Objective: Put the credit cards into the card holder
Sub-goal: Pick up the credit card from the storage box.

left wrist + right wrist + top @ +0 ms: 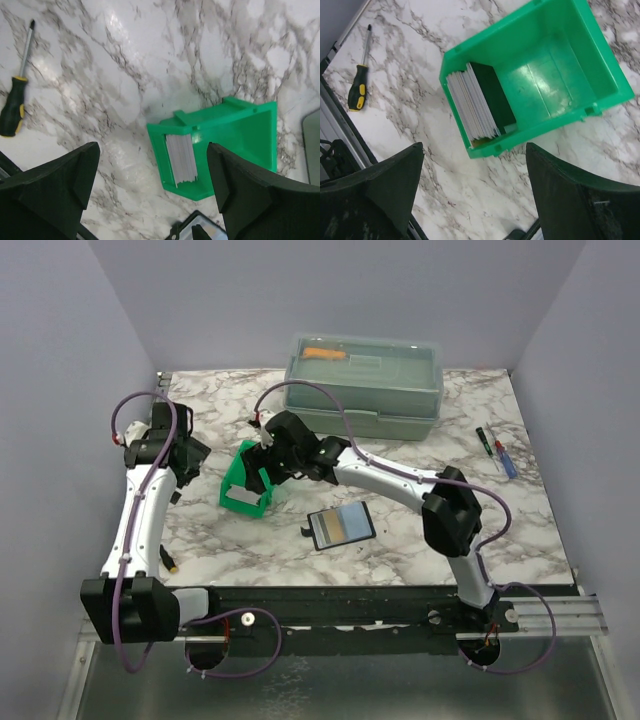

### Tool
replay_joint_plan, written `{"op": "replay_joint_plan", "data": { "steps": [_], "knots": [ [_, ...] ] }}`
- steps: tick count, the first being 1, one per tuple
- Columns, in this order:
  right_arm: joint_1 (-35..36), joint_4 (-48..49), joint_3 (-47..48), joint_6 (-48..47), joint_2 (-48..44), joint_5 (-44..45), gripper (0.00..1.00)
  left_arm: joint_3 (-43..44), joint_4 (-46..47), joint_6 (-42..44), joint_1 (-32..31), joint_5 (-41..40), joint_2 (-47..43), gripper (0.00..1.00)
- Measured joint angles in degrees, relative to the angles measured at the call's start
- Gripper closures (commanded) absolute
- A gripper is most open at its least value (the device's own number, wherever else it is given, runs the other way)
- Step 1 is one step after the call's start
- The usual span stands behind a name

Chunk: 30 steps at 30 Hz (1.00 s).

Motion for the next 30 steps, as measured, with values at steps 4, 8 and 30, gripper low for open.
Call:
{"op": "replay_joint_plan", "data": {
  "steps": [4, 8, 30],
  "knots": [
    [0.1, 0.1, -7.9, 3.9, -5.7, 5.2, 0.14, -1.3, -0.9, -1.9, 0.0, 6.3, 5.1, 0.04],
    [0.1, 0.6, -19.5, 6.6, -15.7, 10.3, 0.11, -2.8, -1.4, -4.8, 0.0, 11.5, 11.4, 0.02],
    [-0.1, 5.3, -47.5, 10.9, -43.0, 20.5, 0.11, 4.0, -9.0, -22.8, -10.9, 15.2, 28.6, 0.02]
  ]
}}
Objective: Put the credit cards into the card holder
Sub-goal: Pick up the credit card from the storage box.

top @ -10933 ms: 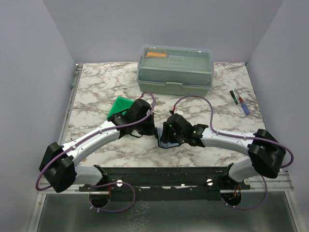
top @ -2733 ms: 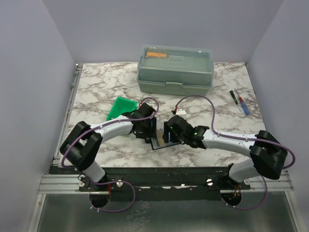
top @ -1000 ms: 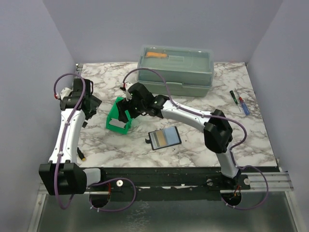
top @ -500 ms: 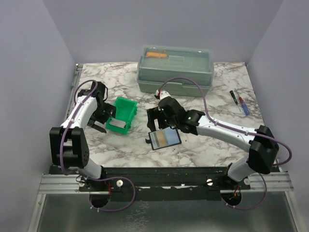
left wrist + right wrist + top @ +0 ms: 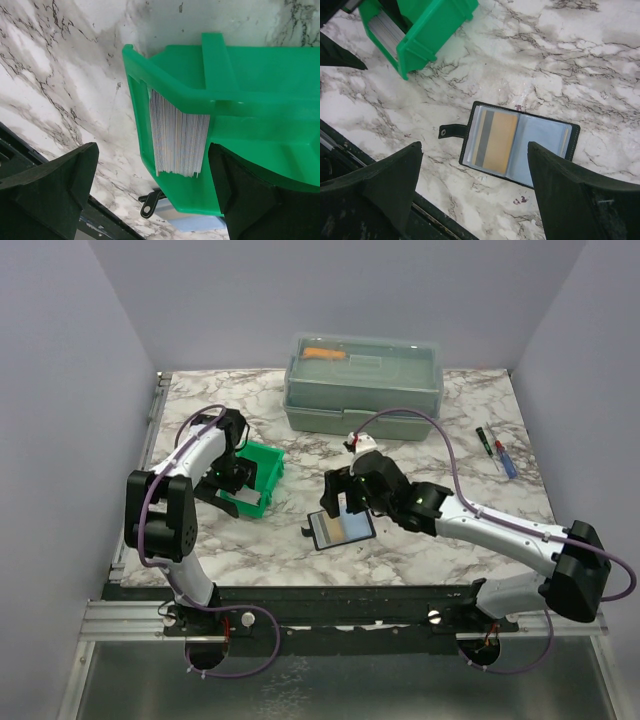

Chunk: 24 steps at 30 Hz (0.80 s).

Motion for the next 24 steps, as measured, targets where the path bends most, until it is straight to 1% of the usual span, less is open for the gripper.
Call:
{"op": "replay_joint_plan", "data": {
  "steps": [7, 15, 19, 22, 23, 24],
  "knots": [
    [0.0, 1.7, -2.8, 0.0, -4.7, 1.3, 0.11, 0.7, -1.2, -3.3, -2.3, -1.7, 2.1, 0.05],
    [0.0, 2.6, -3.8, 0.1, -6.4, 2.0, 0.11, 0.7, -1.6, -5.2, -2.9, -2.9, 2.7, 0.18],
    [0.0, 3.0, -4.2, 0.1, -7.0, 2.2, 0.11, 0.5, -1.7, -5.5, -2.9, -3.5, 2.2, 0.21],
    [0.0, 3.1, -4.4, 0.1, -7.0, 2.3, 0.11, 0.4, -2.0, -5.6, -2.9, -4.0, 1.1, 0.25],
    [0.0, 3.0, -4.5, 0.1, -7.0, 2.3, 0.11, 0.4, -2.0, -5.6, -2.9, -4.1, 0.8, 0.29],
    [0.0, 3.1, -4.5, 0.1, -7.0, 2.3, 0.11, 0.4, -2.1, -5.6, -2.9, -4.2, 0.5, 0.31]
  ]
}}
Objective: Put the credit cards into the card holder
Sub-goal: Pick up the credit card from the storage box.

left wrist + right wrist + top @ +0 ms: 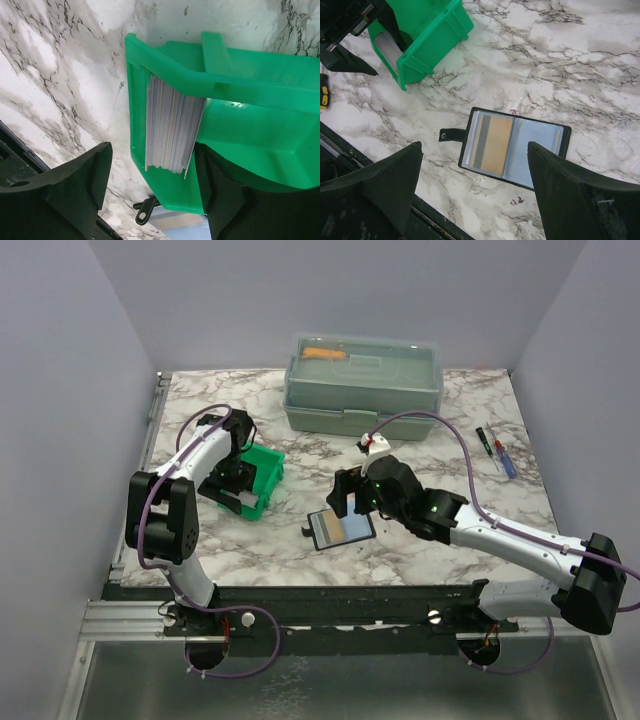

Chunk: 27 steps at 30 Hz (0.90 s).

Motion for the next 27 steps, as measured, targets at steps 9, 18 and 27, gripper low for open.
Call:
{"op": "replay_joint_plan", "data": {
  "steps": [9, 18, 27],
  "knots": [
    [0.0, 0.1, 0.0, 0.2, 0.0, 0.0, 0.12, -0.3, 0.1, -0.1, 0.0, -0.2, -0.5, 0.59],
    [0.0, 0.9, 0.0, 0.2, 0.7, 0.0, 0.12, -0.3, 0.1, 0.3, 0.0, -0.5, -0.5, 0.81],
    [0.0, 1.0, 0.0, 0.2, 1.7, 0.0, 0.12, -0.3, 0.1, 0.5, 0.0, -0.7, -0.5, 0.90]
  ]
}}
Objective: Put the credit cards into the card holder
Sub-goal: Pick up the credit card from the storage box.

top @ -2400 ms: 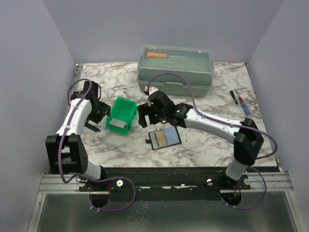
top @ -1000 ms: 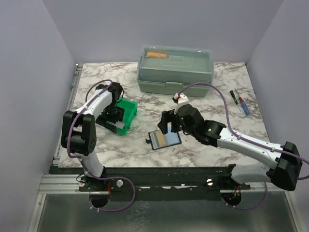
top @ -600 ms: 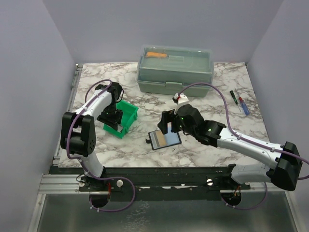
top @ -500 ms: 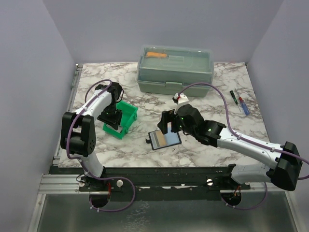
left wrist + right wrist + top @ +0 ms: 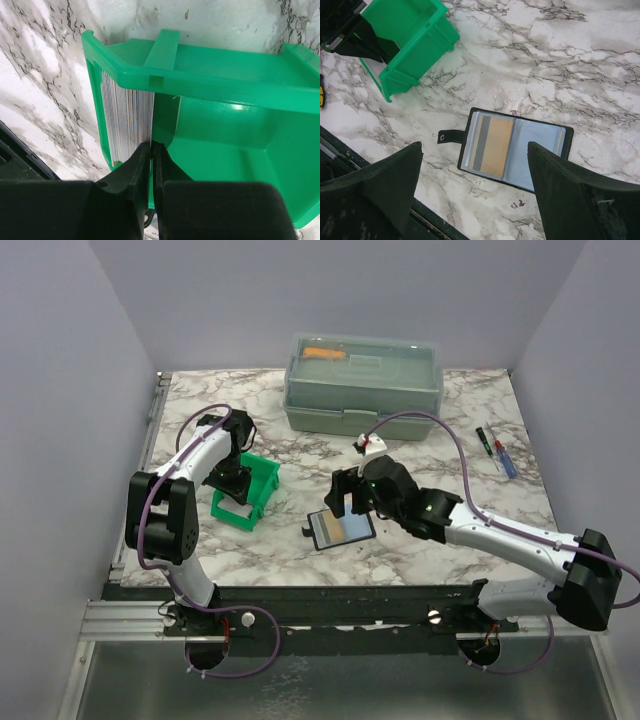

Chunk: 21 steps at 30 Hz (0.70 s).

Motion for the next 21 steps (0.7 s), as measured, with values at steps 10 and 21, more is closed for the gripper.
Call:
{"op": "replay_joint_plan", "data": {
  "steps": [10, 21],
  "knots": [
    [0.0, 0.2, 0.0, 0.0, 1.1, 0.0, 0.12, 0.7, -0.5, -0.1, 0.0, -0.5, -1.0, 0.94],
    [0.0, 0.2, 0.0, 0.0, 1.3, 0.0, 0.12, 2.4, -2.9, -0.2, 0.0, -1.3, -5.1, 1.00]
  ]
}}
